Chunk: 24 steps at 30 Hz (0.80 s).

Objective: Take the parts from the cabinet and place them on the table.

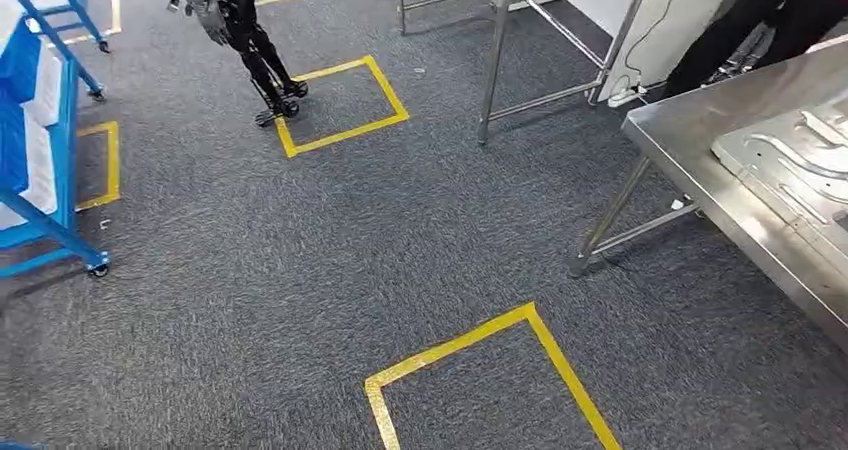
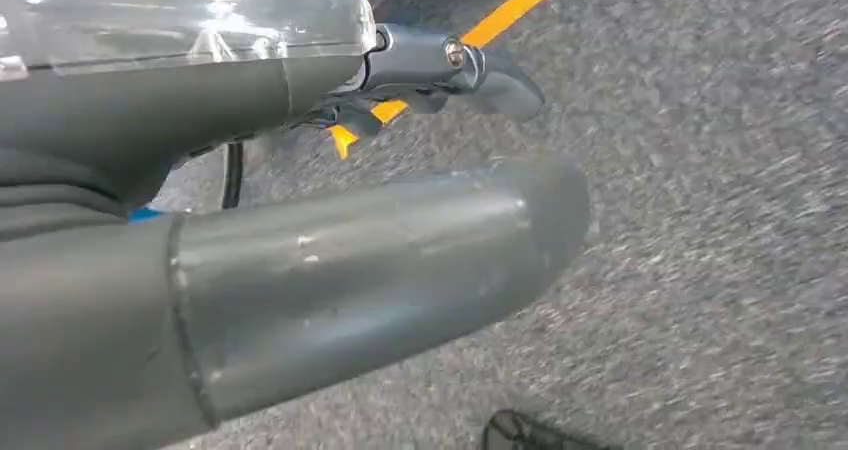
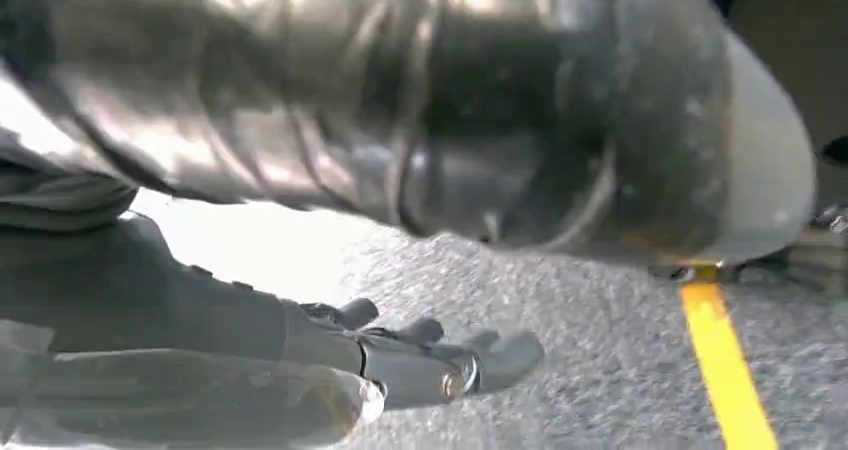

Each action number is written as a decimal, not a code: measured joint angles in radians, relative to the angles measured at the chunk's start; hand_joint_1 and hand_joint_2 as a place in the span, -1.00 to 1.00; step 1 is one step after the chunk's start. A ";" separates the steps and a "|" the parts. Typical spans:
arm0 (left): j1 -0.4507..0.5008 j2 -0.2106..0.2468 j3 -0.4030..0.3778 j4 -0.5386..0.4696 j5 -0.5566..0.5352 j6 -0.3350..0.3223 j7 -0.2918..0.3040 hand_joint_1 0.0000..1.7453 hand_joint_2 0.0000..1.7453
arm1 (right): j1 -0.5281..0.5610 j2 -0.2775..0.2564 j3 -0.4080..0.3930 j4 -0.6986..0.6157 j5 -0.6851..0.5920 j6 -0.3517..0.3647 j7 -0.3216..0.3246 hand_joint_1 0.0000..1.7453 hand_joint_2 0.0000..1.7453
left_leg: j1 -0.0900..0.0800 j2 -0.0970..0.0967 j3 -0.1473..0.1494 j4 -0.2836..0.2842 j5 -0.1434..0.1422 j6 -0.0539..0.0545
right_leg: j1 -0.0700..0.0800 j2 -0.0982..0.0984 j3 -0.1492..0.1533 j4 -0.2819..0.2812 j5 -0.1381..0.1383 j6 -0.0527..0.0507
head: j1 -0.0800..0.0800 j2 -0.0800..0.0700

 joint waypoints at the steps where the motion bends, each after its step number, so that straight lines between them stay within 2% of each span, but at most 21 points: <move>1: 0.001 0.000 0.001 0.000 0.000 0.000 0.000 -1.00 -1.00 | 0.001 0.002 0.000 0.000 0.000 -0.001 0.001 -1.00 -1.00 | 0.003 0.033 0.000 0.012 -0.009 0.001 | -0.003 -0.019 0.005 -0.008 0.005 -0.008 | 0.000 0.000; 2: -0.001 -0.001 0.002 0.000 0.000 0.000 0.001 -1.00 -1.00 | 0.002 0.002 0.000 0.000 0.000 -0.001 0.002 -1.00 -1.00 | -0.001 0.096 -0.023 0.059 -0.045 -0.003 | 0.001 -0.030 0.006 -0.013 0.007 -0.018 | -0.003 0.000; 3: -0.004 0.000 0.003 0.000 0.000 0.000 0.001 -1.00 -1.00 | 0.003 0.004 0.000 0.000 0.000 0.000 0.002 -1.00 -1.00 | 0.000 0.121 -0.053 0.123 -0.082 -0.007 | 0.003 -0.046 0.004 -0.013 0.007 -0.019 | -0.003 0.000; 5: -0.007 0.001 0.003 0.000 0.000 0.000 0.001 -1.00 -1.00 | 0.006 0.004 0.000 0.000 0.000 0.000 0.002 -1.00 -1.00 | 0.003 0.135 -0.124 0.279 -0.150 -0.015 | 0.007 -0.081 0.003 -0.012 0.005 -0.022 | -0.003 0.000; 6: -0.005 0.001 0.004 0.000 0.000 0.000 0.001 -1.00 -1.00 | 0.006 0.004 0.000 0.000 0.000 0.000 0.002 -1.00 -1.00 | 0.005 0.138 -0.139 0.315 -0.155 -0.018 | 0.007 -0.095 0.002 -0.011 0.005 -0.022 | -0.003 0.000; 7: -0.002 0.000 0.004 0.000 0.000 0.000 0.002 -1.00 -1.00 | 0.006 0.004 0.000 0.000 0.000 -0.001 0.002 -1.00 -1.00 | 0.007 0.140 -0.128 0.299 -0.135 -0.019 | 0.008 -0.109 0.003 -0.011 0.004 -0.021 | -0.003 0.000; 8: 0.000 0.000 0.004 0.000 0.000 0.000 0.002 -1.00 -1.00 | 0.005 0.005 0.000 0.000 0.000 0.000 0.002 -1.00 -1.00 | 0.007 0.144 -0.095 0.240 -0.100 -0.019 | 0.008 -0.121 0.005 -0.011 0.002 -0.019 | -0.003 0.000; 9: 0.000 0.001 0.005 0.000 0.000 0.000 0.002 -1.00 -1.00 | 0.005 0.005 0.000 0.000 0.000 0.000 0.002 -1.00 -1.00 | 0.007 0.155 -0.038 0.137 -0.053 -0.017 | 0.007 -0.134 0.008 -0.011 0.000 -0.015 | -0.003 0.000; 10: -0.001 0.001 0.005 0.000 0.000 0.000 0.002 -1.00 -1.00 | 0.005 0.005 0.000 0.000 0.000 0.000 0.002 -1.00 -1.00 | 0.007 0.187 0.019 0.038 -0.017 -0.013 | 0.008 -0.145 0.014 -0.011 -0.003 -0.011 | -0.003 0.000; 11: -0.005 0.001 0.005 0.000 0.000 0.000 0.002 -1.00 -1.00 | 0.006 0.005 0.000 0.000 0.000 0.000 0.002 -1.00 -1.00 | -0.003 0.231 0.038 -0.006 -0.031 -0.009 | 0.014 -0.155 0.015 -0.009 -0.008 -0.005 | -0.003 0.000; 12: -0.007 0.001 0.005 0.000 0.000 0.000 0.002 -1.00 -1.00 | 0.005 0.005 0.000 0.000 0.000 0.000 0.002 -1.00 -1.00 | -0.005 0.212 0.039 -0.007 -0.023 0.001 | 0.018 -0.164 0.015 -0.007 -0.010 0.000 | -0.002 0.000; 14: 0.000 0.001 0.005 0.000 0.000 0.000 0.002 -1.00 -1.00 | 0.001 0.005 0.000 0.000 0.000 0.000 0.002 -1.00 -1.00 | -0.007 0.193 0.031 -0.003 -0.025 0.006 | 0.018 -0.179 0.019 -0.010 -0.009 0.006 | -0.002 0.000; 15: 0.003 0.001 0.005 0.000 0.000 0.000 0.002 -1.00 -1.00 | 0.000 0.005 0.000 0.000 0.000 0.000 0.002 -1.00 -1.00 | -0.006 0.182 0.026 -0.008 -0.021 0.013 | 0.020 -0.189 0.022 -0.010 -0.011 0.011 | -0.002 0.000; 16: 0.003 0.001 0.005 0.000 0.000 0.000 0.002 -1.00 -1.00 | -0.001 0.005 0.000 0.000 0.000 0.000 0.002 -1.00 -1.00 | 0.002 0.173 0.035 -0.015 -0.015 0.022 | 0.014 -0.160 0.020 -0.002 -0.022 0.022 | -0.002 0.000; 17: 0.002 0.001 0.005 0.000 0.000 0.000 0.002 -1.00 -1.00 | 0.000 0.005 0.000 0.000 0.000 0.000 0.002 -1.00 -1.00 | 0.002 0.165 0.032 -0.015 -0.012 0.028 | 0.010 -0.106 0.008 0.030 -0.048 0.024 | -0.002 0.000; 18: -0.002 0.001 0.005 0.000 0.000 0.000 0.002 -1.00 -1.00 | 0.002 0.005 0.000 0.000 0.000 0.000 0.002 -1.00 -1.00 | 0.002 0.155 0.029 -0.015 -0.011 0.034 | 0.010 -0.075 -0.023 0.097 -0.093 0.024 | -0.002 0.000; 20: -0.006 0.001 0.005 0.000 0.000 0.000 0.002 -1.00 -1.00 | 0.003 0.005 -0.001 0.000 0.000 0.000 0.002 -1.00 -1.00 | 0.000 0.131 0.025 -0.015 -0.009 0.037 | 0.010 -0.057 -0.100 0.260 -0.164 0.026 | -0.002 0.000; 21: -0.005 0.001 0.005 0.000 0.000 0.000 0.002 -1.00 -1.00 | 0.003 0.005 -0.001 0.000 0.000 -0.001 0.002 -1.00 -1.00 | -0.001 0.117 0.025 -0.013 -0.009 0.037 | 0.010 -0.056 -0.126 0.309 -0.171 0.026 | -0.002 0.000; 22: -0.005 0.001 0.005 0.000 0.000 0.000 0.002 -1.00 -1.00 | 0.003 0.005 -0.001 0.000 0.000 0.000 0.003 -1.00 -1.00 | -0.001 0.103 0.025 -0.012 -0.009 0.037 | 0.010 -0.056 -0.128 0.307 -0.152 0.025 | -0.002 0.000; 23: -0.003 0.001 0.005 0.000 0.000 0.000 0.002 -1.00 -1.00 | 0.004 0.005 -0.001 0.000 0.000 0.000 0.003 -1.00 -1.00 | -0.001 0.089 0.027 -0.010 -0.009 0.037 | 0.009 -0.054 -0.110 0.262 -0.112 0.023 | -0.002 0.000; 24: -0.003 0.001 0.005 0.000 0.000 0.000 0.002 -1.00 -1.00 | 0.004 0.005 -0.001 0.000 0.000 -0.001 0.003 -1.00 -1.00 | 0.000 0.070 0.028 -0.007 -0.009 0.036 | 0.008 -0.046 -0.069 0.169 -0.052 0.020 | -0.002 0.000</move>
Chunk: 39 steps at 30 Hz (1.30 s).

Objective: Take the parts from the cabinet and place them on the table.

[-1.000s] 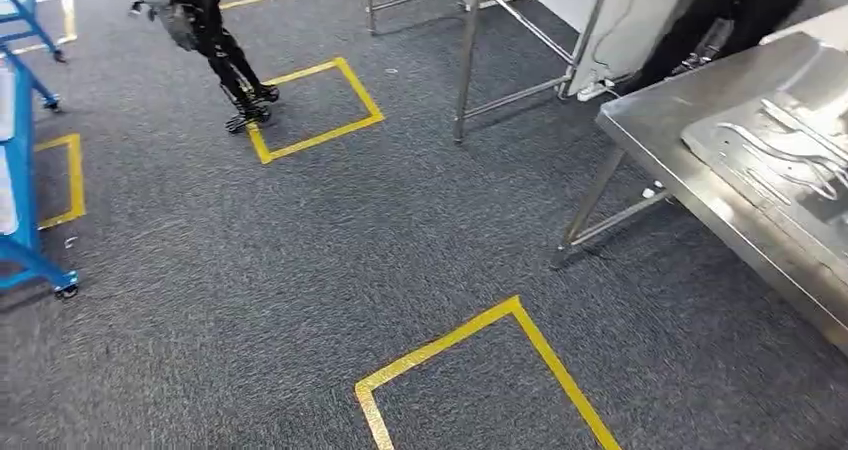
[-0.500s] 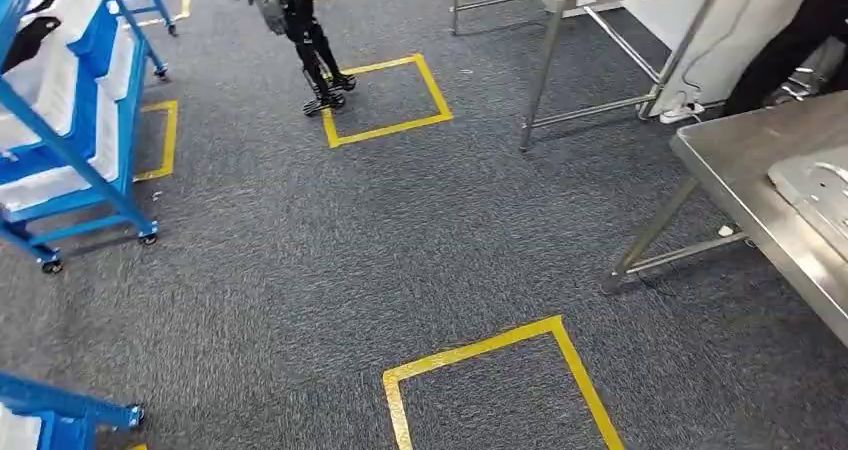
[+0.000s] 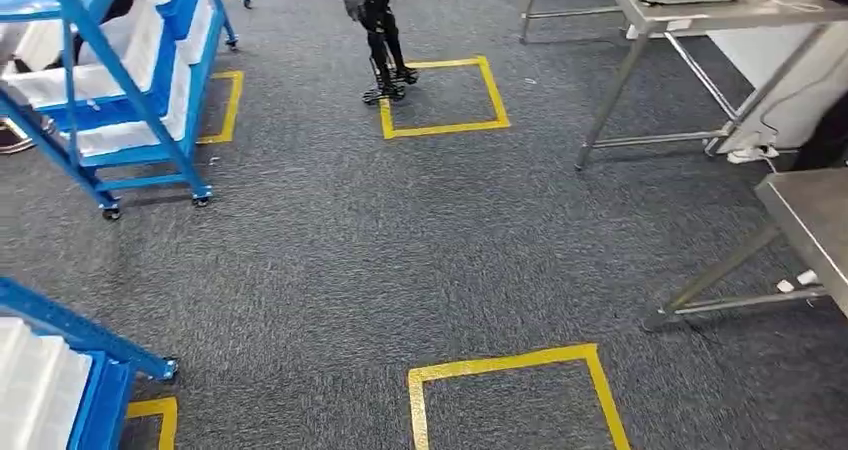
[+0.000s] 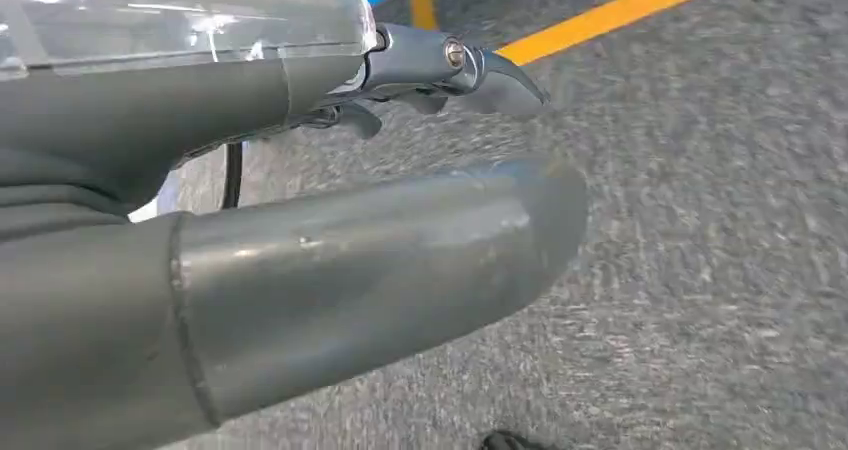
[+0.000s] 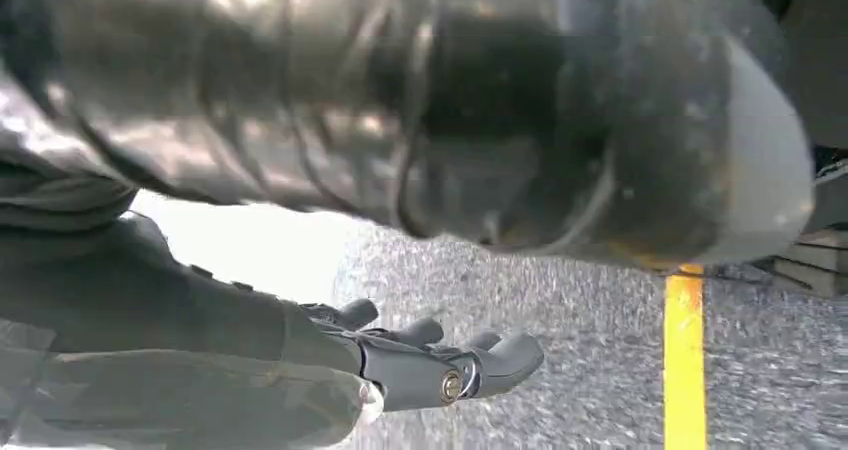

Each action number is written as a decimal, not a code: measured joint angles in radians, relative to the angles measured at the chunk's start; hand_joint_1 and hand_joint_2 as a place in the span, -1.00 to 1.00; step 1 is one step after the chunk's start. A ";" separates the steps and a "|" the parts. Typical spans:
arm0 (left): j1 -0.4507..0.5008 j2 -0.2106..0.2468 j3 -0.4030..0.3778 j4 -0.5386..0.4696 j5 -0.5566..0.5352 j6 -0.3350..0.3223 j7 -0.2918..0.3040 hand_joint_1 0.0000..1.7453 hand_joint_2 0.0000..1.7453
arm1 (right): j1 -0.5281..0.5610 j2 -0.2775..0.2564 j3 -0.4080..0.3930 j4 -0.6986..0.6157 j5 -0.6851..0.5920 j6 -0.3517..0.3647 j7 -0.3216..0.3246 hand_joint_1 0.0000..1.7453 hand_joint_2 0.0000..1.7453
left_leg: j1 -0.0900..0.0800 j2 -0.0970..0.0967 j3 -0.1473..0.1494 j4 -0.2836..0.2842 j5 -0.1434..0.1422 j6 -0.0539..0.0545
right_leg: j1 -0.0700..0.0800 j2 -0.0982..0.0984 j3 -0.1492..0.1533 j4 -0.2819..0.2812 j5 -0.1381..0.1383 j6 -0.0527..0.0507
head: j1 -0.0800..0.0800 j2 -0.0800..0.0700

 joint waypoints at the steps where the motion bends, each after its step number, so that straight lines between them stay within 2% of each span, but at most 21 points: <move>1: -0.001 0.000 0.000 0.000 0.000 0.000 0.000 -1.00 -1.00 | 0.000 0.000 0.000 0.000 0.000 0.000 0.000 -1.00 -1.00 | 0.000 -0.014 0.000 0.003 -0.002 -0.003 | -0.002 0.021 0.037 -0.084 0.045 -0.003 | 0.000 0.000; 2: 0.000 -0.001 0.000 0.000 0.000 0.000 0.000 -1.00 -1.00 | 0.003 0.000 0.000 0.000 0.000 0.000 0.000 -1.00 -1.00 | 0.003 -0.025 -0.005 0.006 -0.002 -0.006 | -0.007 0.082 0.061 -0.138 0.048 -0.008 | 0.000 0.000; 3: -0.005 -0.001 0.000 0.000 0.000 0.000 0.000 -1.00 -1.00 | 0.004 0.000 0.000 0.002 0.000 0.000 0.000 -1.00 -1.00 | -0.004 -0.037 -0.014 0.019 -0.003 -0.014 | -0.009 0.111 0.060 -0.156 0.048 -0.007 | 0.000 0.000; 6: 0.002 -0.001 0.000 0.000 0.000 0.000 0.000 -1.00 -1.00 | -0.002 0.000 0.000 0.002 0.001 -0.003 0.000 -1.00 -1.00 | 0.007 -0.077 -0.024 0.007 0.009 -0.037 | 0.003 0.070 0.059 -0.151 0.050 -0.018 | 0.000 0.000; 7: 0.004 -0.001 0.000 0.000 0.000 -0.001 -0.001 -1.00 -1.00 | -0.002 0.002 -0.001 0.002 0.002 -0.005 0.002 -1.00 -1.00 | 0.006 -0.086 -0.028 0.010 0.008 -0.042 | -0.011 0.051 0.064 -0.167 0.057 -0.028 | 0.000 0.000; 9: 0.003 -0.002 0.000 0.000 0.000 -0.002 -0.002 -1.00 -1.00 | -0.001 0.003 -0.001 0.002 0.003 -0.006 0.002 -1.00 -1.00 | 0.001 0.024 -0.064 0.087 -0.047 -0.046 | -0.005 0.020 0.069 -0.175 0.061 -0.040 | -0.004 0.000; 11: -0.004 0.000 0.000 0.000 0.000 -0.002 -0.002 -1.00 -1.00 | 0.003 0.003 -0.002 0.002 0.003 -0.006 0.002 -1.00 -1.00 | 0.003 0.061 -0.138 0.245 -0.125 -0.054 | 0.002 -0.016 0.068 -0.175 0.058 -0.044 | -0.004 0.000; 13: 0.000 0.000 0.000 0.000 0.000 -0.003 -0.003 -1.00 -1.00 | 0.002 0.002 -0.002 0.002 0.003 -0.007 0.003 -1.00 -1.00 | 0.006 0.069 -0.168 0.318 -0.137 -0.058 | 0.004 -0.050 0.068 -0.174 0.055 -0.045 | -0.004 0.000; 16: 0.004 0.000 0.000 0.000 -0.001 -0.005 -0.003 -1.00 -1.00 | 0.002 0.002 -0.002 0.002 0.008 -0.010 0.003 -1.00 -1.00 | 0.007 0.094 -0.046 0.101 -0.024 -0.055 | 0.005 -0.090 0.078 -0.173 0.048 -0.039 | -0.004 0.000; 17: 0.002 0.000 0.000 0.000 -0.001 -0.005 -0.003 -1.00 -1.00 | 0.002 0.002 -0.002 0.002 0.010 -0.011 0.003 -1.00 -1.00 | 0.004 0.141 0.000 0.019 -0.006 -0.050 | 0.007 -0.100 0.083 -0.173 0.044 -0.035 | -0.004 0.000; 18: -0.003 0.000 0.000 0.000 -0.002 -0.006 -0.003 -1.00 -1.00 | 0.002 0.002 -0.002 0.002 0.015 -0.013 0.003 -1.00 -1.00 | -0.009 0.149 0.008 0.005 -0.015 -0.041 | 0.014 -0.112 0.083 -0.170 0.039 -0.027 | -0.004 0.000; 22: 0.006 0.000 0.000 0.000 -0.004 -0.006 -0.003 -1.00 -1.00 | -0.006 0.003 -0.002 0.002 0.021 -0.016 0.003 -1.00 -1.00 | -0.004 0.106 0.002 -0.005 -0.008 -0.015 | 0.015 -0.139 0.094 -0.174 0.034 -0.009 | -0.003 0.000; 24: 0.005 0.000 0.000 0.000 -0.005 -0.006 -0.002 -1.00 -1.00 | -0.004 0.002 -0.002 0.002 0.024 -0.017 0.003 -1.00 -1.00 | 0.001 0.088 0.007 -0.010 -0.002 -0.003 | 0.005 -0.041 0.071 -0.115 -0.013 -0.003 | -0.003 0.000; 27: -0.002 0.000 0.000 0.000 -0.009 -0.005 -0.003 -1.00 -1.00 | 0.001 0.000 -0.002 0.002 0.034 -0.016 0.003 -1.00 -1.00 | -0.002 0.050 0.003 -0.008 -0.002 0.001 | 0.003 -0.010 -0.044 0.115 -0.115 -0.003 | -0.002 0.000; 29: -0.001 0.000 0.000 0.000 -0.010 -0.003 -0.002 -1.00 -1.00 | 0.002 -0.001 -0.002 0.002 0.037 -0.012 0.003 -1.00 -1.00 | -0.002 0.022 0.004 -0.005 -0.003 0.001 | 0.003 -0.008 -0.054 0.116 -0.077 -0.004 | -0.003 0.000; 31: 0.000 0.000 0.000 0.000 -0.010 0.000 -0.002 -1.00 -1.00 | 0.003 -0.002 -0.002 0.002 0.040 -0.008 0.003 -1.00 -1.00 | -0.002 -0.010 0.007 0.000 -0.005 -0.002 | 0.001 0.005 0.011 -0.038 0.024 -0.009 | -0.003 0.000; 32: -0.001 -0.001 0.000 0.000 -0.011 0.000 -0.001 -1.00 -1.00 | 0.005 -0.003 -0.002 0.002 0.041 -0.007 0.002 -1.00 -1.00 | -0.001 -0.024 0.007 0.005 -0.007 -0.006 | -0.002 0.042 0.047 -0.125 0.063 -0.013 | -0.002 0.000; 33: -0.003 -0.002 0.000 0.000 -0.011 0.002 -0.001 -1.00 -1.00 | 0.008 -0.004 -0.002 0.004 0.042 -0.005 0.002 -1.00 -1.00 | -0.006 -0.035 -0.001 0.011 -0.009 -0.012 | -0.002 0.094 0.054 -0.145 0.047 -0.015 | -0.002 0.000; 37: 0.004 -0.002 0.000 0.000 -0.011 0.003 0.000 -1.00 -1.00 | 0.003 -0.006 -0.003 0.004 0.043 -0.002 -0.002 -1.00 -1.00 | 0.004 -0.081 -0.015 0.002 0.002 -0.038 | 0.003 0.050 0.057 -0.151 0.052 -0.025 | -0.003 0.000; 38: 0.005 -0.003 0.000 0.000 -0.011 0.003 0.000 -1.00 -1.00 | 0.003 -0.006 -0.003 0.004 0.045 -0.002 -0.002 -1.00 -1.00 | 0.003 -0.041 -0.017 0.015 -0.006 -0.038 | -0.005 0.035 0.062 -0.165 0.059 -0.035 | -0.003 0.000; 39: 0.006 -0.005 0.000 0.000 -0.011 0.003 0.001 -1.00 -1.00 | 0.005 -0.006 -0.003 0.004 0.045 -0.001 -0.002 -1.00 -1.00 | -0.003 0.034 -0.025 0.037 -0.020 -0.042 | -0.001 0.024 0.068 -0.173 0.061 -0.038 | -0.005 0.000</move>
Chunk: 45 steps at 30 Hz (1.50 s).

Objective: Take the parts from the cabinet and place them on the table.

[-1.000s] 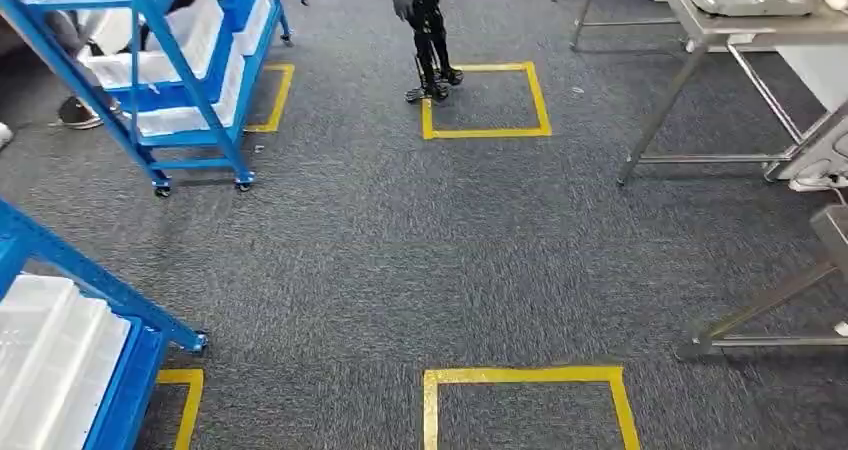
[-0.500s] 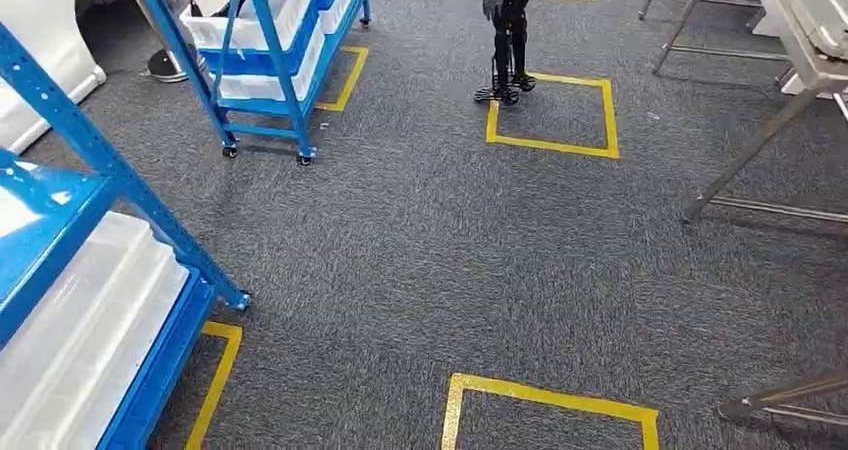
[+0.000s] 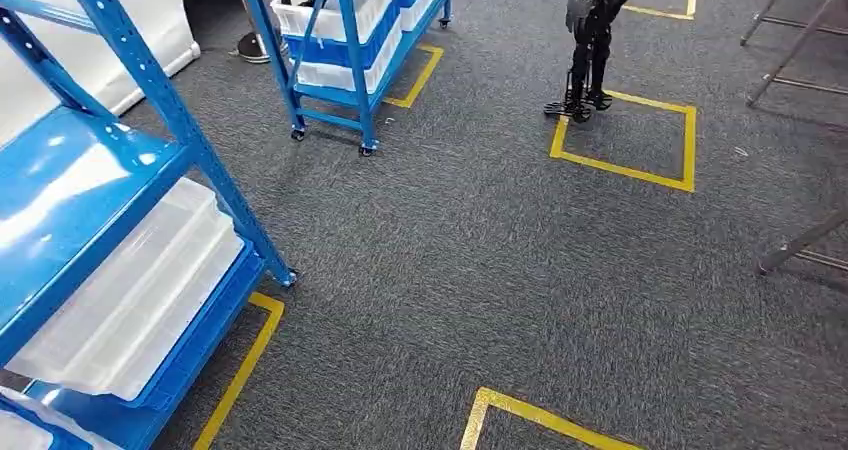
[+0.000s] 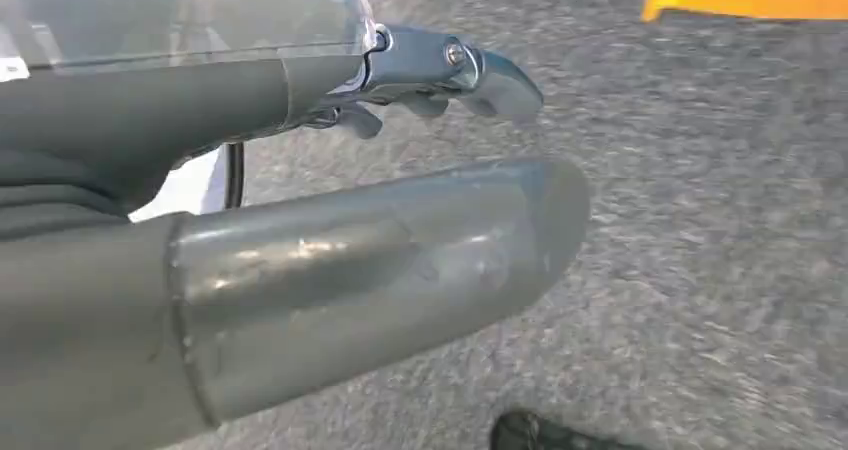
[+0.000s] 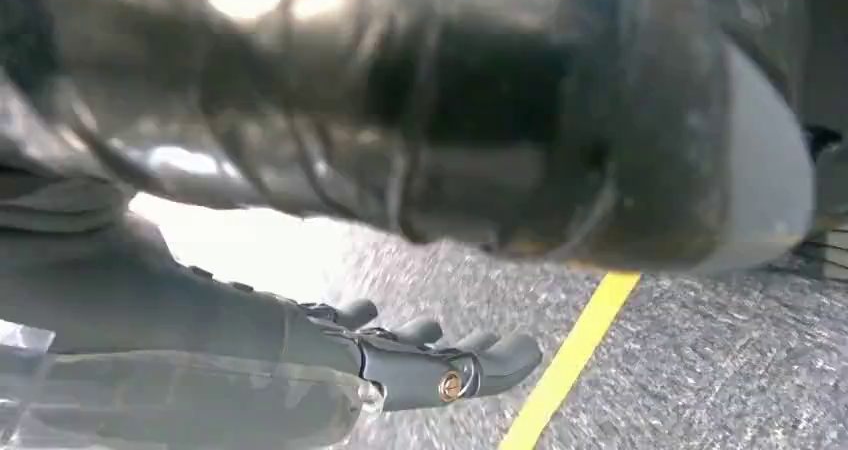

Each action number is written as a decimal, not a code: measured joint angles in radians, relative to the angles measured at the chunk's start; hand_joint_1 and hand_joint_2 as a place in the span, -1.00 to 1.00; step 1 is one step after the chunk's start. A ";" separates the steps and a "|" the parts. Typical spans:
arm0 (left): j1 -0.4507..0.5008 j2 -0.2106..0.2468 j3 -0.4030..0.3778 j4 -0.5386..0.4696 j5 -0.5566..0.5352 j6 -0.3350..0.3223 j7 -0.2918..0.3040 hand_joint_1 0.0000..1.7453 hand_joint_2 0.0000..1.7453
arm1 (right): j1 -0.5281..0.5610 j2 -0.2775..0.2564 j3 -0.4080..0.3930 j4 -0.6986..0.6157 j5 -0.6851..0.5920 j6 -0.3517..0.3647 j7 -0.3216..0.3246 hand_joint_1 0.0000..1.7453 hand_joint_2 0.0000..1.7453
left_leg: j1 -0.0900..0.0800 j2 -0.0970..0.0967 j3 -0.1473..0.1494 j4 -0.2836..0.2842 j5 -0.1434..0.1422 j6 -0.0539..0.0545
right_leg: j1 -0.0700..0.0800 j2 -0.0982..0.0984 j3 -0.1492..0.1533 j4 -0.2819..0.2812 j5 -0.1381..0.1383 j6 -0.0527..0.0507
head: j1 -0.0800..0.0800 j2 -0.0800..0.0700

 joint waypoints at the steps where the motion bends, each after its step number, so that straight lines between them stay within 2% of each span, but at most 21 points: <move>1: -0.004 0.001 0.000 0.000 0.000 0.001 0.000 -1.00 -1.00 | 0.002 0.000 0.000 0.000 0.001 0.000 -0.002 -1.00 -1.00 | 0.001 0.027 -0.027 0.052 -0.036 -0.004 | 0.002 -0.017 0.002 -0.001 -0.002 -0.005 | 0.000 0.000; 3: -0.012 0.000 0.000 0.000 0.000 0.002 0.002 -1.00 -1.00 | 0.005 -0.001 0.000 0.000 0.004 0.001 -0.002 -1.00 -1.00 | 0.005 0.034 -0.107 0.211 -0.110 -0.010 | 0.006 -0.052 0.001 0.000 -0.004 -0.008 | 0.000 0.000; 5: -0.007 0.000 0.000 0.000 0.000 0.002 0.003 -1.00 -1.00 | 0.005 -0.002 0.000 0.000 0.005 0.001 -0.003 -1.00 -1.00 | 0.007 0.035 -0.133 0.266 -0.106 -0.014 | 0.007 -0.083 0.002 0.001 -0.008 -0.010 | 0.000 0.000; 7: -0.003 0.000 0.000 0.000 0.000 0.002 0.005 -1.00 -1.00 | 0.004 -0.002 0.000 0.000 0.005 0.001 -0.004 -1.00 -1.00 | 0.007 0.043 -0.063 0.135 -0.028 -0.011 | 0.008 -0.107 0.008 0.001 -0.013 -0.006 | 0.000 0.000; 8: -0.003 0.000 0.000 0.000 0.000 0.003 0.005 -1.00 -1.00 | 0.004 -0.002 0.000 0.000 0.005 0.001 -0.005 -1.00 -1.00 | 0.005 0.067 -0.013 0.043 0.012 -0.006 | 0.008 -0.120 0.014 0.001 -0.017 -0.003 | 0.000 0.000; 9: -0.007 0.000 0.000 0.000 0.000 0.003 0.005 -1.00 -1.00 | 0.004 -0.002 0.000 0.000 0.005 0.001 -0.005 -1.00 -1.00 | -0.002 0.125 0.022 -0.026 0.012 -0.001 | 0.010 -0.132 0.018 0.001 -0.021 0.002 | 0.000 0.000; 14: -0.003 0.000 0.000 0.000 0.000 0.003 0.005 -1.00 -1.00 | -0.004 -0.002 0.000 0.000 0.005 0.001 -0.005 -1.00 -1.00 | -0.003 0.072 0.031 -0.047 0.022 0.030 | 0.016 -0.167 0.030 0.001 -0.036 0.029 | 0.000 0.000; 16: -0.006 0.000 0.000 0.000 0.000 0.003 0.005 -1.00 -1.00 | -0.001 -0.002 0.000 0.000 0.005 0.001 -0.005 -1.00 -1.00 | -0.002 0.054 0.032 -0.052 0.027 0.042 | 0.007 -0.063 0.001 0.079 -0.087 0.034 | 0.002 0.000; 19: -0.010 0.000 0.000 0.000 0.000 0.003 0.005 -1.00 -1.00 | 0.001 -0.003 0.000 0.000 0.005 0.001 -0.006 -1.00 -1.00 | -0.004 0.013 0.029 -0.050 0.028 0.046 | 0.004 -0.033 -0.119 0.306 -0.178 0.038 | 0.002 0.000; 21: -0.007 0.000 0.000 0.000 0.000 0.003 0.005 -1.00 -1.00 | 0.001 -0.003 0.000 0.000 0.005 0.001 -0.006 -1.00 -1.00 | -0.004 -0.017 0.032 -0.048 0.027 0.046 | 0.003 -0.032 -0.121 0.283 -0.124 0.037 | 0.002 0.000; 23: -0.007 0.000 0.001 0.000 0.000 0.003 0.005 -1.00 -1.00 | 0.002 -0.005 0.000 0.000 0.005 0.001 -0.006 -1.00 -1.00 | -0.004 -0.050 0.035 -0.043 0.025 0.043 | 0.003 -0.010 -0.053 0.115 -0.015 0.030 | 0.002 0.000; 25: -0.011 -0.003 0.001 0.000 0.000 0.003 0.005 -1.00 -1.00 | 0.007 -0.007 0.000 0.002 0.005 0.001 -0.006 -1.00 -1.00 | -0.007 -0.073 0.023 -0.031 0.021 0.034 | -0.004 0.088 -0.024 0.019 0.004 0.023 | 0.001 0.000; 29: -0.003 -0.003 0.001 0.000 0.000 0.003 0.005 -1.00 -1.00 | -0.001 -0.006 -0.001 0.002 0.005 0.001 -0.007 -1.00 -1.00 | -0.002 -0.126 0.007 -0.039 0.031 0.004 | -0.005 0.032 -0.018 0.006 0.011 0.010 | 0.002 0.000; 32: -0.008 -0.005 0.001 0.000 0.000 0.004 0.005 -1.00 -1.00 | 0.004 -0.005 -0.001 0.002 0.005 0.002 -0.006 -1.00 -1.00 | 0.000 0.005 -0.051 0.093 -0.054 -0.004 | -0.002 -0.018 -0.011 -0.006 0.015 -0.007 | -0.002 0.000; 34: -0.010 -0.004 0.000 0.000 0.000 0.004 0.005 -1.00 -1.00 | 0.006 -0.005 -0.001 0.002 0.005 0.002 -0.006 -1.00 -1.00 | 0.007 0.027 -0.124 0.246 -0.119 -0.015 | 0.000 -0.056 -0.010 -0.005 0.011 -0.009 | -0.002 0.000; 35: -0.008 -0.004 0.000 0.000 0.000 0.004 0.005 -1.00 -1.00 | 0.006 -0.006 -0.001 0.002 0.005 0.001 -0.006 -1.00 -1.00 | 0.011 0.032 -0.137 0.274 -0.118 -0.020 | 0.000 -0.071 -0.010 -0.005 0.009 -0.008 | -0.002 0.000; 38: -0.002 -0.004 0.001 0.000 0.000 0.004 0.005 -1.00 -1.00 | 0.005 -0.006 -0.001 0.002 0.006 0.002 -0.006 -1.00 -1.00 | 0.021 0.055 -0.032 0.081 -0.008 -0.028 | -0.003 -0.110 0.001 -0.004 0.000 0.002 | -0.002 0.000; 39: -0.004 -0.004 0.001 0.000 0.000 0.004 0.005 -1.00 -1.00 | 0.005 -0.006 -0.001 0.002 0.006 0.002 -0.006 -1.00 -1.00 | 0.021 0.088 0.019 -0.009 0.025 -0.027 | -0.003 -0.122 0.006 -0.002 -0.004 0.007 | -0.002 0.000; 40: -0.007 -0.004 0.001 0.000 0.000 0.004 0.005 -1.00 -1.00 | 0.006 -0.006 -0.001 0.002 0.006 0.002 -0.006 -1.00 -1.00 | 0.012 0.115 0.034 -0.036 0.012 -0.021 | 0.004 -0.131 0.007 0.000 -0.010 0.016 | -0.002 0.000; 44: -0.001 -0.003 0.001 0.000 0.000 0.004 0.005 -1.00 -1.00 | -0.004 -0.006 -0.001 0.001 0.006 0.002 -0.006 -1.00 -1.00 | 0.007 0.072 0.025 -0.040 0.018 0.005 | 0.003 -0.160 0.021 -0.004 -0.013 0.036 | 0.000 0.000; 45: -0.001 -0.004 0.001 0.000 0.000 0.004 0.005 -1.00 -1.00 | -0.004 -0.006 -0.001 0.001 0.006 0.002 -0.006 -1.00 -1.00 | 0.016 0.061 0.038 -0.050 0.024 0.015 | -0.004 -0.145 0.023 0.005 -0.026 0.044 | -0.001 0.000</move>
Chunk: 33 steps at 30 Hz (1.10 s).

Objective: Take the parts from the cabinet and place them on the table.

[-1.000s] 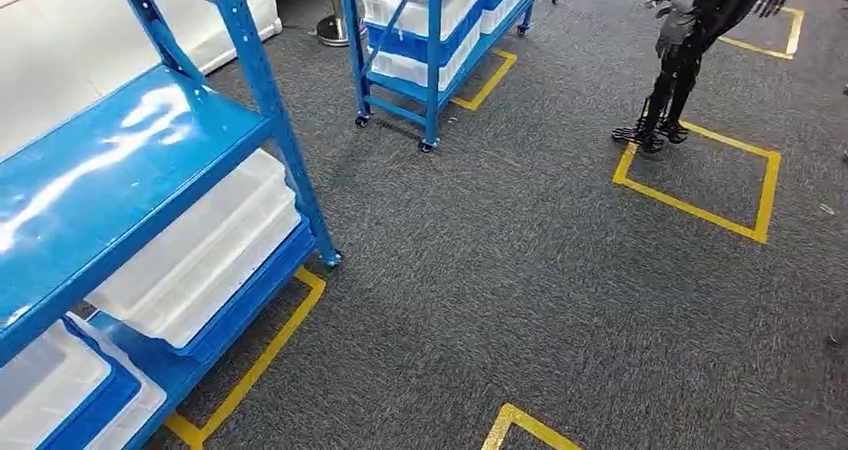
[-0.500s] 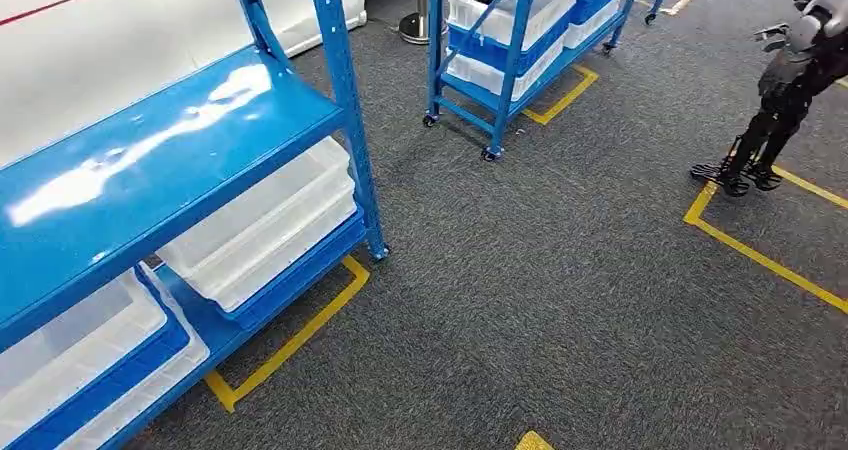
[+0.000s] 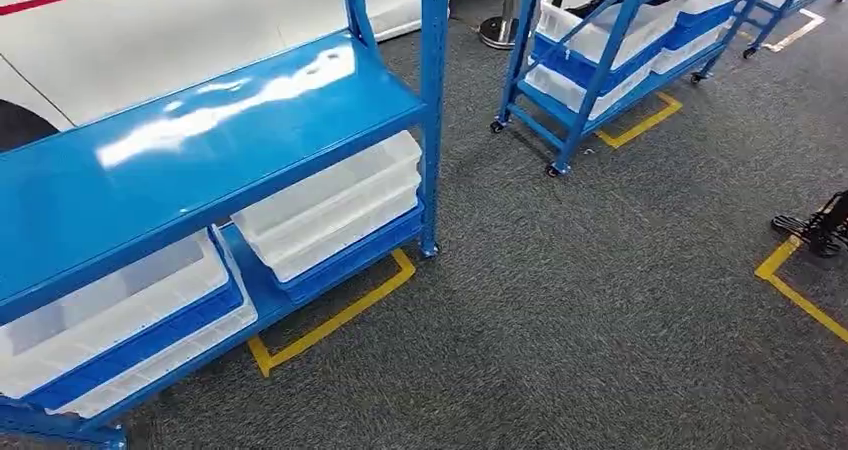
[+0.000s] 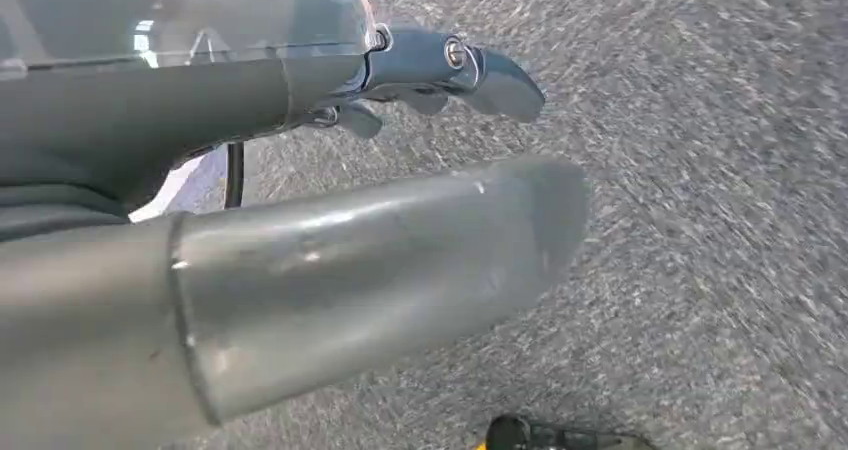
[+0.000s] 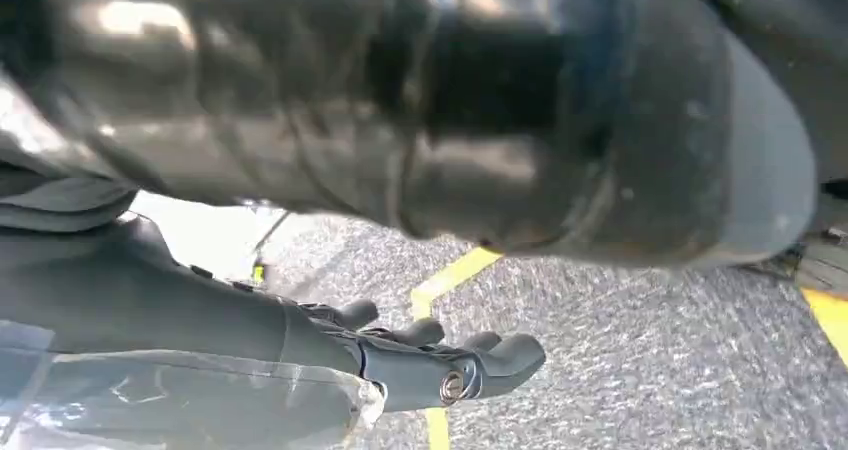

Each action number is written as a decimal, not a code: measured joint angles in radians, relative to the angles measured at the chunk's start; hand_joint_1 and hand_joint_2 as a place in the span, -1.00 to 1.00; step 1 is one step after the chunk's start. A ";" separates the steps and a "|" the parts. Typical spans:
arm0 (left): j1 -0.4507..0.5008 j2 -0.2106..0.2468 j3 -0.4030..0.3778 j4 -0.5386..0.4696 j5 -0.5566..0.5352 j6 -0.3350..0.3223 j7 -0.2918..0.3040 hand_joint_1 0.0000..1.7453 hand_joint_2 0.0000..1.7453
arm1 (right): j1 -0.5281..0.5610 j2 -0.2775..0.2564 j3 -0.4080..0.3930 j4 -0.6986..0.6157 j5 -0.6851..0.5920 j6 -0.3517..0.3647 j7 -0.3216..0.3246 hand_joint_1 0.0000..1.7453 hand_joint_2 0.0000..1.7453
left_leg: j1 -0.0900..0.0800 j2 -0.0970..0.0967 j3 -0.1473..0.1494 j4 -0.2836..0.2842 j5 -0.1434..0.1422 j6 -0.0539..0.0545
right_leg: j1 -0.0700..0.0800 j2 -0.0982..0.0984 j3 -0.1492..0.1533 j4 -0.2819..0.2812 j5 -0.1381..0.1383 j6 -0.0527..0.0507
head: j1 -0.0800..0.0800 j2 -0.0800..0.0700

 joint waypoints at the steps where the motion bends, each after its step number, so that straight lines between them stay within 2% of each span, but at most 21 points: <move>1: -0.002 0.000 0.000 0.000 0.000 0.000 0.000 -1.00 -1.00 | 0.002 0.000 0.000 0.000 0.000 0.000 0.000 -1.00 -1.00 | -0.001 -0.008 0.000 -0.001 0.002 0.007 | -0.001 0.055 -0.014 0.036 -0.026 0.001 | 0.002 0.000; 2: -0.005 0.000 0.000 0.000 0.000 0.000 0.000 -1.00 -1.00 | 0.003 0.000 0.000 0.000 0.000 0.000 -0.001 -1.00 -1.00 | -0.002 -0.017 -0.003 -0.001 0.003 0.011 | -0.002 0.090 -0.053 0.113 -0.072 0.001 | 0.002 0.000; 3: -0.007 0.000 0.000 0.000 0.000 0.000 0.000 -1.00 -1.00 | 0.004 0.000 0.000 0.000 0.000 0.000 -0.001 -1.00 -1.00 | -0.003 -0.028 -0.004 -0.001 0.003 0.013 | -0.002 0.105 -0.095 0.198 -0.111 0.002 | 0.002 0.000; 4: -0.007 0.000 0.000 0.000 0.000 0.000 0.000 -1.00 -1.00 | 0.004 0.000 0.000 0.000 0.000 0.000 -0.001 -1.00 -1.00 | -0.005 -0.039 -0.005 0.000 0.003 0.014 | -0.001 0.111 -0.139 0.279 -0.138 0.003 | 0.002 0.000; 5: -0.007 0.000 0.000 0.000 0.000 0.000 0.000 -1.00 -1.00 | 0.005 0.000 0.000 0.000 0.000 0.000 -0.001 -1.00 -1.00 | -0.006 -0.052 -0.004 0.001 0.003 0.014 | 0.000 0.112 -0.164 0.321 -0.139 0.002 | 0.002 0.000; 11: -0.007 0.000 0.000 0.000 0.000 0.000 0.000 -1.00 -1.00 | 0.005 0.000 0.000 0.000 0.000 0.000 -0.001 -1.00 -1.00 | -0.007 -0.057 -0.003 0.001 0.003 0.014 | 0.000 0.112 -0.168 0.324 -0.132 0.002 | 0.002 0.000; 12: -0.006 0.000 0.000 0.000 0.000 0.000 0.000 -1.00 -1.00 | 0.007 0.000 0.000 0.000 0.000 0.000 0.000 -1.00 -1.00 | -0.007 -0.098 0.002 0.005 0.000 0.012 | 0.000 0.123 -0.100 0.141 0.004 -0.009 | 0.002 0.000; 13: -0.006 -0.001 0.000 0.000 0.000 0.000 0.000 -1.00 -1.00 | 0.006 -0.003 0.000 0.000 0.000 0.000 -0.001 -1.00 -1.00 | -0.009 -0.129 -0.010 0.015 -0.004 -0.007 | 0.003 0.164 -0.056 0.016 0.039 -0.017 | 0.002 0.000; 14: -0.004 -0.001 0.000 0.000 0.000 0.000 0.000 -1.00 -1.00 | 0.002 -0.003 0.000 0.000 0.000 0.000 -0.001 -1.00 -1.00 | -0.007 -0.137 -0.011 0.012 -0.002 -0.013 | 0.008 0.159 -0.055 0.017 0.039 -0.020 | 0.002 0.000; 19: -0.003 -0.001 0.000 0.000 0.000 0.000 0.000 -1.00 -1.00 | 0.003 -0.003 0.000 0.000 0.000 0.000 -0.001 -1.00 -1.00 | -0.006 -0.138 -0.011 0.012 -0.002 -0.014 | 0.008 0.157 -0.055 0.017 0.039 -0.021 | 0.002 0.000; 20: -0.001 -0.001 0.000 0.000 0.000 0.000 0.000 -1.00 -1.00 | 0.003 -0.001 0.000 0.000 0.000 0.000 -0.001 -1.00 -1.00 | -0.004 -0.133 -0.015 0.021 -0.009 -0.024 | -0.005 0.134 -0.047 0.000 0.049 -0.036 | 0.002 0.000; 21: -0.002 -0.003 0.000 0.000 0.000 0.000 0.000 -1.00 -1.00 | 0.005 -0.002 0.000 0.000 0.000 0.000 0.000 -1.00 -1.00 | -0.010 -0.075 -0.034 0.061 -0.041 -0.027 | -0.003 0.124 -0.045 -0.005 0.050 -0.045 | 0.000 0.000; 22: -0.008 0.000 0.000 0.000 0.000 0.000 0.000 -1.00 -1.00 | 0.010 -0.001 0.000 0.000 0.000 0.000 0.000 -1.00 -1.00 | -0.008 -0.028 -0.158 0.319 -0.158 -0.042 | 0.001 0.075 -0.046 -0.004 0.045 -0.050 | 0.000 0.000; 23: -0.007 0.000 0.000 0.000 -0.003 0.003 0.000 -1.00 -1.00 | 0.010 -0.001 0.000 0.000 0.000 0.003 -0.002 -1.00 -1.00 | -0.007 -0.027 -0.162 0.325 -0.145 -0.044 | 0.001 0.063 -0.044 -0.003 0.044 -0.050 | 0.000 0.000; 24: -0.005 0.000 0.000 0.000 -0.009 0.008 0.000 -1.00 -1.00 | 0.010 -0.001 0.000 0.000 0.002 0.009 -0.006 -1.00 -1.00 | -0.005 -0.025 -0.143 0.285 -0.113 -0.045 | 0.001 0.052 -0.042 -0.002 0.041 -0.048 | 0.000 0.000; 25: -0.003 0.000 0.000 0.000 -0.011 0.015 0.001 -1.00 -1.00 | 0.009 -0.001 0.000 0.000 0.002 0.016 -0.010 -1.00 -1.00 | -0.004 -0.017 -0.098 0.199 -0.065 -0.044 | 0.001 0.039 -0.039 0.000 0.037 -0.044 | 0.000 0.000; 26: -0.004 0.000 0.000 0.000 -0.013 0.018 0.001 -1.00 -1.00 | 0.009 0.000 0.000 0.000 0.002 0.018 -0.012 -1.00 -1.00 | -0.004 0.010 -0.045 0.098 -0.019 -0.042 | 0.000 0.026 -0.034 0.003 0.032 -0.040 | 0.000 0.000; 27: -0.007 0.000 0.000 0.000 -0.014 0.019 0.001 -1.00 -1.00 | 0.009 0.000 0.000 0.000 0.003 0.018 -0.013 -1.00 -1.00 | -0.006 0.062 -0.010 0.023 -0.008 -0.037 | 0.002 0.014 -0.030 0.006 0.027 -0.034 | 0.000 0.000; 28: -0.011 0.000 0.000 0.000 -0.014 0.019 0.001 -1.00 -1.00 | 0.010 0.000 0.000 0.000 0.003 0.018 -0.013 -1.00 -1.00 | -0.012 0.064 -0.006 0.020 -0.009 -0.025 | 0.009 0.005 -0.029 0.009 0.019 -0.025 | 0.000 0.000; 32: -0.004 -0.001 0.000 0.000 -0.014 0.022 0.001 -1.00 -1.00 | 0.001 0.000 0.000 0.000 0.005 0.018 -0.015 -1.00 -1.00 | -0.009 0.013 -0.009 0.012 -0.004 0.001 | 0.009 -0.026 -0.009 0.001 0.013 -0.004 | 0.000 0.000; 33: -0.003 -0.002 0.000 0.000 -0.014 0.022 0.001 -1.00 -1.00 | 0.001 0.000 0.000 0.000 0.006 0.018 -0.014 -1.00 -1.00 | -0.005 0.002 -0.004 0.008 0.000 0.008 | 0.002 0.034 -0.011 0.019 -0.003 0.003 | 0.000 0.000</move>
